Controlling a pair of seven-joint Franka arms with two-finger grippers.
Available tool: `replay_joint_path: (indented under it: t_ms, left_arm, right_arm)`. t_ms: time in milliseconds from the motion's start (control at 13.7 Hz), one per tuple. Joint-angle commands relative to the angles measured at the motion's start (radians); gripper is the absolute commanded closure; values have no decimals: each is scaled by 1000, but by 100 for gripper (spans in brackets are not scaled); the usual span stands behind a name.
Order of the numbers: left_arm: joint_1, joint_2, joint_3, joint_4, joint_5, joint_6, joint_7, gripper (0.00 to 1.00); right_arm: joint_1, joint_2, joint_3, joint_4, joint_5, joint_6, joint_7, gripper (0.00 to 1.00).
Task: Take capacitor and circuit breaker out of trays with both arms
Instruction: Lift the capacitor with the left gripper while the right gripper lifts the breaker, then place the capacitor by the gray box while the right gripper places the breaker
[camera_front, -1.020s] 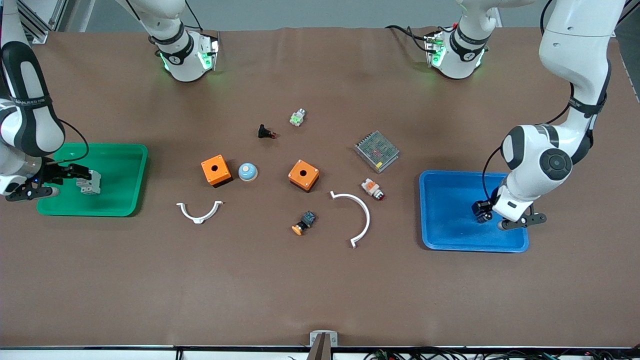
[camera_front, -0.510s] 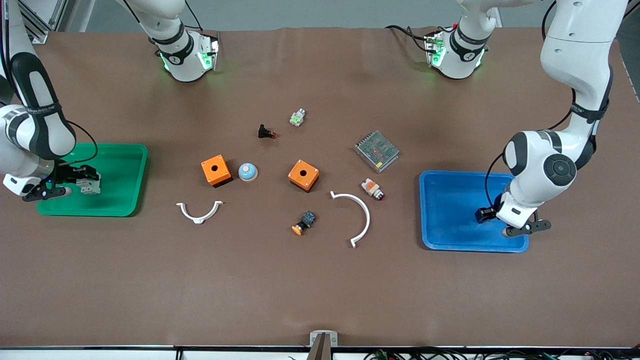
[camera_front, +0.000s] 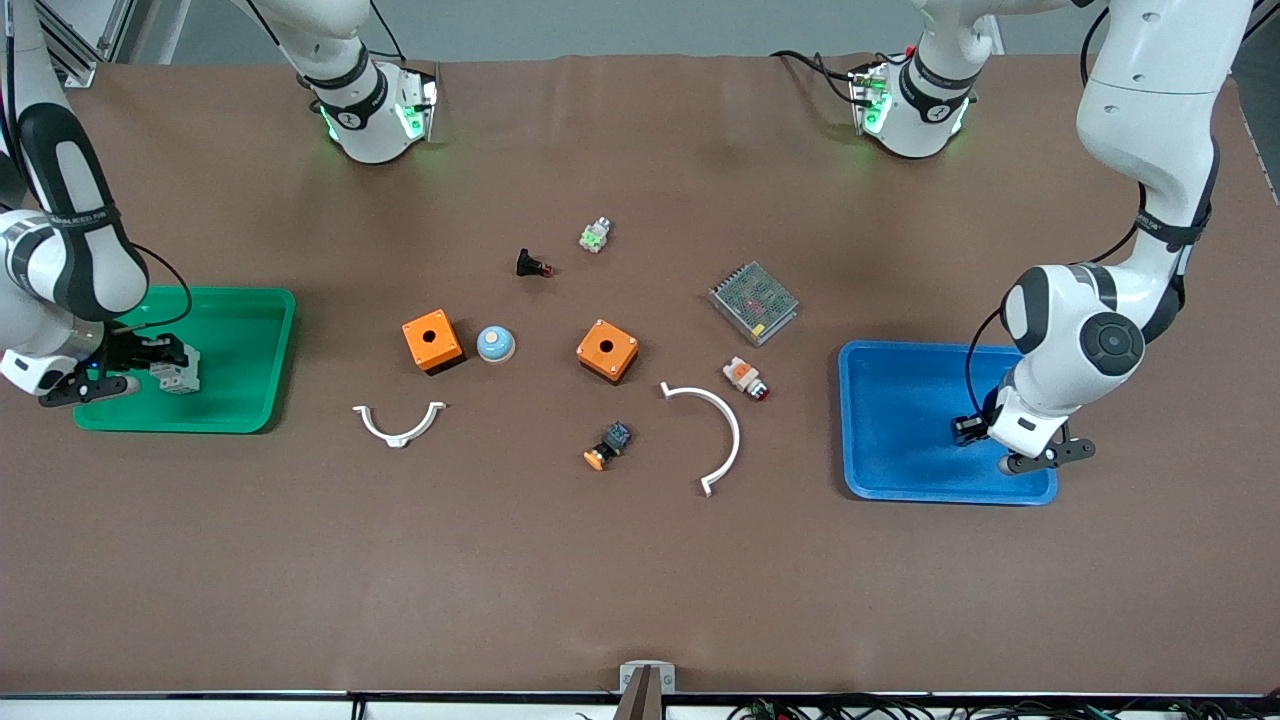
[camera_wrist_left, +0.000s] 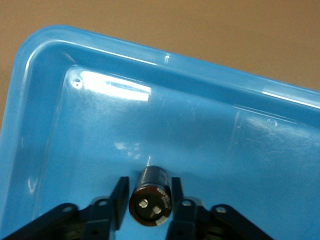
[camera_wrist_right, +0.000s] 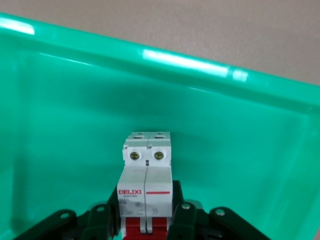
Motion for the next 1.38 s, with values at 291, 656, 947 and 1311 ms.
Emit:
replay_joint_path:
  t_ms: [291,656,947,1311]
  left_arm:
    - [-2,-192,-54,-26,7,-120,-57,100]
    - [-1,-362,-239,-34,7,-374,-305,100]
    - [-13,-349,-452,-52,19,-376,-656,100]
    - [-221,-284,-493,-46,40,-316,-1019,100]
  right_arm:
    - [169,-88,12,316,0,-465,231,73]
    - [410,-85,14,382,75,-551,553,73]
    - [591,-38,14,373,216,-466,782,73]
    - [747,73,14,339,221,-268,1000,72]
